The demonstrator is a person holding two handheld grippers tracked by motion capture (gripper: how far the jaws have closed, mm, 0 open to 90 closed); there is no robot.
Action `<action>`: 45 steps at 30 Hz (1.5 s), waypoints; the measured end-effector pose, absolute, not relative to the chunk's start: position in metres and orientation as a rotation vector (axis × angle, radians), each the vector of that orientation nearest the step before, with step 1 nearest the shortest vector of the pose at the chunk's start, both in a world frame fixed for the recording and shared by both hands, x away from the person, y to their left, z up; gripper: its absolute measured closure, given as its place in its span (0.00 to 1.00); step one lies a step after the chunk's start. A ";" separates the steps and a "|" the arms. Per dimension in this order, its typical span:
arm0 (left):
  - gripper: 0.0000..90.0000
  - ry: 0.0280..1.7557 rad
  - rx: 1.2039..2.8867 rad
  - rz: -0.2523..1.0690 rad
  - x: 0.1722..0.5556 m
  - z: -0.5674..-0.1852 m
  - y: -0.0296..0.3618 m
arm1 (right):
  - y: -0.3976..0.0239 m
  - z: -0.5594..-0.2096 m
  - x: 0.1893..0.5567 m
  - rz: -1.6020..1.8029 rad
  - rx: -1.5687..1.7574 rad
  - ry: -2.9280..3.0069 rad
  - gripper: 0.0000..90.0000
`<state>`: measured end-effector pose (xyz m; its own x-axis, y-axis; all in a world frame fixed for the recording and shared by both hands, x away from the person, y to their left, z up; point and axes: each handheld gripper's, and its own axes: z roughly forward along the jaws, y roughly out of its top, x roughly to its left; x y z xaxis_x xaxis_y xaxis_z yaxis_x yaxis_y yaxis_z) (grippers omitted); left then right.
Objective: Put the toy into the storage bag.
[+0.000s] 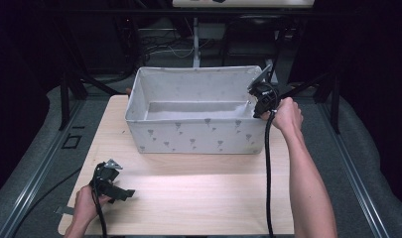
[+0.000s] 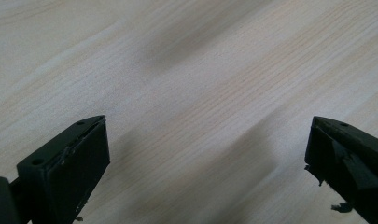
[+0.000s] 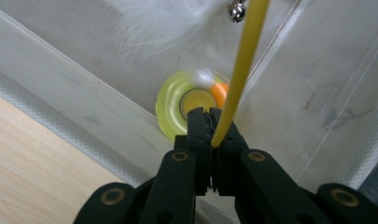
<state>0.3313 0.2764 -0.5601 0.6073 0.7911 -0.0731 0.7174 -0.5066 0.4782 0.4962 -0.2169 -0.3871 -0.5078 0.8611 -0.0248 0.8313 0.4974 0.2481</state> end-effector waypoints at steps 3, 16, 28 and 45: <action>0.00 1.195 2.369 0.211 0.331 -0.560 0.277 | -0.218 -0.389 0.497 0.325 1.495 2.582 0.98; 0.00 1.186 2.375 0.214 0.332 -0.561 0.274 | -0.222 -0.349 0.484 0.474 1.510 2.502 0.62; 0.00 1.187 2.375 0.215 0.331 -0.560 0.274 | -0.210 -0.316 0.457 0.601 1.440 2.485 0.24; 0.00 1.183 2.377 0.214 0.332 -0.560 0.275 | -0.178 -0.305 0.408 0.631 1.229 2.547 0.02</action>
<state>0.3316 0.2745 -0.5600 0.6153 0.7853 -0.0687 0.7115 -0.5157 0.4773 0.4078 -0.1782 -0.3053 -0.6160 0.7872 -0.0309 0.6818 0.5523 0.4797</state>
